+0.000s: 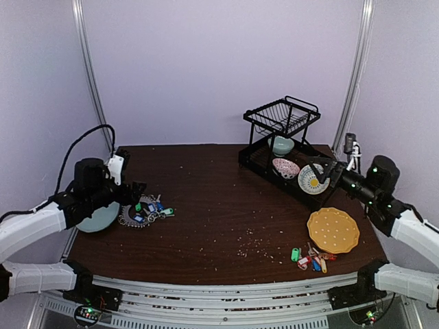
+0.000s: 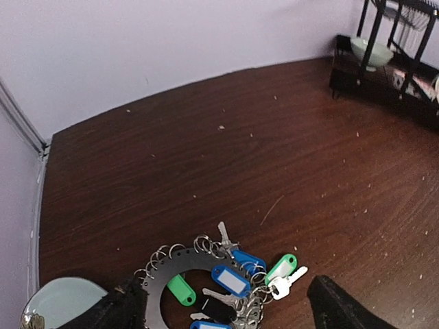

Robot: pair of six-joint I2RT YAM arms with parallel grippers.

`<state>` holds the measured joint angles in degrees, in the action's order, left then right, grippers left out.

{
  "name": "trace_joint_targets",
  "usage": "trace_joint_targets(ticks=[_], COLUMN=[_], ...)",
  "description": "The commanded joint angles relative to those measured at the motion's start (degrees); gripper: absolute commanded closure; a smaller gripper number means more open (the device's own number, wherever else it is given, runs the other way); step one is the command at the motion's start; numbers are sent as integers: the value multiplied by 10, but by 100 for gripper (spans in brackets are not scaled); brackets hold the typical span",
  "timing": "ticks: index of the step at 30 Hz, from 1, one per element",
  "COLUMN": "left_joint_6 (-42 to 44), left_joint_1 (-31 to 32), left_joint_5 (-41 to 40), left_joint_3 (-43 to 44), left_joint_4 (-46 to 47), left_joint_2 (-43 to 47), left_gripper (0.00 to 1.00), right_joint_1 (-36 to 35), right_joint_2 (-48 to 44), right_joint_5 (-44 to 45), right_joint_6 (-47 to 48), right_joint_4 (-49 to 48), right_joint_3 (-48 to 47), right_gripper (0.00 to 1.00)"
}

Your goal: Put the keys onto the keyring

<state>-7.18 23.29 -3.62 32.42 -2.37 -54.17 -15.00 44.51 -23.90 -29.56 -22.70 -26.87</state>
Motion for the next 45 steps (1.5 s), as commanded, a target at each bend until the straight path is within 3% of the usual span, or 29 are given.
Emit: trace_joint_targets(ticks=[1, 4, 12, 18, 22, 30, 34, 40, 45], left_joint_6=[53, 39, 27, 9, 4, -46, -68, -52, -113], left_joint_1=[0, 5, 7, 16, 52, 209, 249, 236, 134], left_joint_5=[58, 49, 23, 108, 116, 162, 207, 161, 79], left_joint_3=[71, 107, 181, 196, 206, 306, 355, 375, 305], left_joint_4=[-102, -163, -228, -235, -240, -239, -220, -222, -217], left_joint_2=[-110, -186, -333, -407, -441, -483, -492, -417, -359], left_gripper=[19, 27, 26, 30, 36, 38, 38, 35, 38], right_joint_1=[-138, -210, -276, -300, -305, -313, -314, -319, -323], right_joint_2=[86, 132, 203, 211, 200, 177, 179, 193, 236], right_joint_5=[-20, 53, 100, 124, 132, 148, 160, 152, 163], right_joint_6=[105, 137, 161, 173, 174, 173, 165, 159, 148], right_joint_4=[145, 165, 170, 192, 201, 216, 242, 265, 224], right_joint_3=[-115, -155, -186, -182, -177, -172, -176, -179, -184], right_gripper=[6, 5, 0, 0, 0, 0, 0, 0, 2])
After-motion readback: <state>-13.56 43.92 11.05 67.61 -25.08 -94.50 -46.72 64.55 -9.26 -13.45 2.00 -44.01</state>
